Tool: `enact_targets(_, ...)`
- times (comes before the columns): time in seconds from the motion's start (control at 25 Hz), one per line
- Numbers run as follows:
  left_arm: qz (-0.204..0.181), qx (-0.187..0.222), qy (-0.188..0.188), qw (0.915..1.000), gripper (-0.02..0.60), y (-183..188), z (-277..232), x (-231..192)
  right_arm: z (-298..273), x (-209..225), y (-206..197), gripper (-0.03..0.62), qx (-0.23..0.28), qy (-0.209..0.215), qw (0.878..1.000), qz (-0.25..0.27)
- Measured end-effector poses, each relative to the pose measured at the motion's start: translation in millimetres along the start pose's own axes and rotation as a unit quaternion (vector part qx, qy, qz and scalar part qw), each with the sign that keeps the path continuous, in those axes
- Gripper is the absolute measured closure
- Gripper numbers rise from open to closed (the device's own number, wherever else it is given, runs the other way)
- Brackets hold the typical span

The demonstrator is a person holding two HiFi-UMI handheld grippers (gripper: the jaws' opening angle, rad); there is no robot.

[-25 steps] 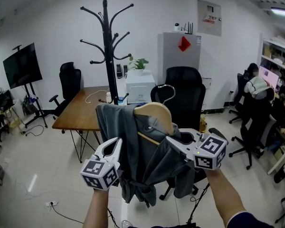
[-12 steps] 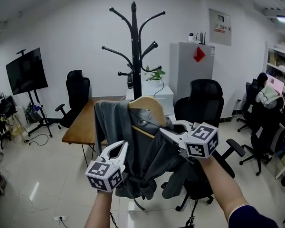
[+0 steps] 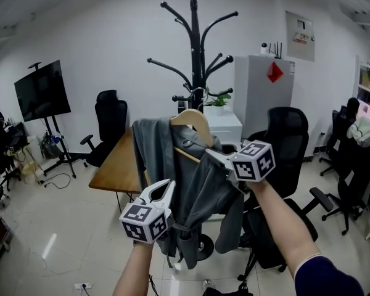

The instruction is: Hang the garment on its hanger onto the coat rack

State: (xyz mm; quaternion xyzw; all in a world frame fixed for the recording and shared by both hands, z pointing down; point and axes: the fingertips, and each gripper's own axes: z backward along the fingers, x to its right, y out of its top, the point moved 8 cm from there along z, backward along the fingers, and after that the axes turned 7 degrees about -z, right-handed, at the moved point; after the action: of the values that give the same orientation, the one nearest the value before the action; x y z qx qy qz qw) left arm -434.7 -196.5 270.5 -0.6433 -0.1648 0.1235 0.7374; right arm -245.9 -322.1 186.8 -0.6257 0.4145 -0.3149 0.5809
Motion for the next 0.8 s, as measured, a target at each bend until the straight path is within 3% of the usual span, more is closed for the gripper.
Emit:
enact_targets(0.4,-0.002,-0.028,0.02,0.9994,0.589,-22,-45,-52,-83,81,-24,0.517,-0.038,-0.001,0.999,-0.02)
enact_targets(0.8,0.006,-0.027,0.021,0.9994,0.589,-35,-80,-69,-118,114,-41,0.517,-0.064,0.006,0.998,-0.018)
